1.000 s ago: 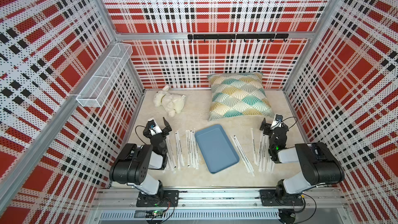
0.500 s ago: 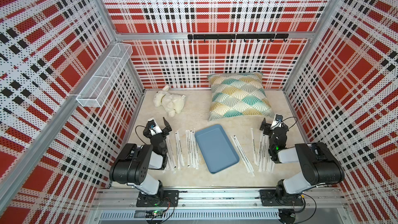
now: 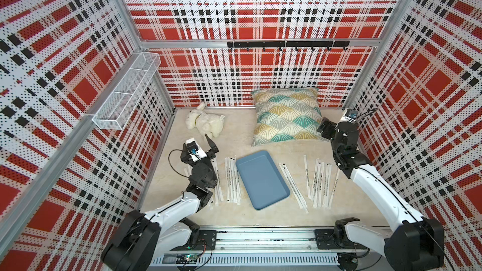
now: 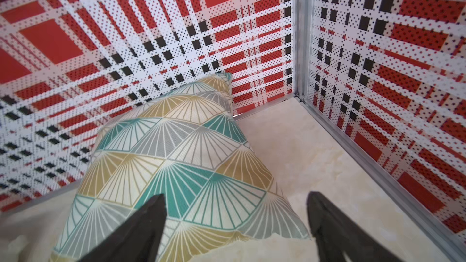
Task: Put the straws into the storage box
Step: Pick up the straw from the center of the board.
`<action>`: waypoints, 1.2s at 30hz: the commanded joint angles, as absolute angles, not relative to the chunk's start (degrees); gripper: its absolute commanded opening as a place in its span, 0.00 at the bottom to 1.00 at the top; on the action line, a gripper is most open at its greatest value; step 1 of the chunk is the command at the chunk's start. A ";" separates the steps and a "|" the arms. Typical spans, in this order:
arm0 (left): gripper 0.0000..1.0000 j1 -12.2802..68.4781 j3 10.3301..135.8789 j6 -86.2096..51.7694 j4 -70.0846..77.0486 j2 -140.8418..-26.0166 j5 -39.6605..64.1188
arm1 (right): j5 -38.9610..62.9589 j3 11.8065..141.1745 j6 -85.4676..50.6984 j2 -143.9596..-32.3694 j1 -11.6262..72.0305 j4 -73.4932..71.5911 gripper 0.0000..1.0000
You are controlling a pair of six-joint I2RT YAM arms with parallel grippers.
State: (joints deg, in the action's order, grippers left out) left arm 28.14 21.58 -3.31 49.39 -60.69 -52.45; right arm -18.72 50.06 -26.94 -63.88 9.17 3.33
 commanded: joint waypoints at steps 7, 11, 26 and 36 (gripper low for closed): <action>0.84 14.83 28.25 -31.53 8.42 -53.29 -16.53 | -12.20 42.91 -37.00 -58.75 22.90 33.31 0.50; 0.81 27.09 32.29 -29.94 1.42 -54.75 -25.67 | -11.22 39.52 -39.33 -59.95 24.08 36.36 0.37; 0.82 39.53 32.43 -41.58 6.37 -68.77 -10.28 | -12.21 40.05 -34.46 -77.38 23.07 28.63 0.35; 0.73 33.24 28.77 -42.81 8.08 -67.65 -3.54 | -8.96 38.33 -33.76 -83.26 21.40 23.78 0.21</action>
State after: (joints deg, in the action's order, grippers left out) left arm 34.30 30.00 -42.04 6.28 -68.62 -6.37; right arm -9.52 39.11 -34.06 -82.35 21.63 26.00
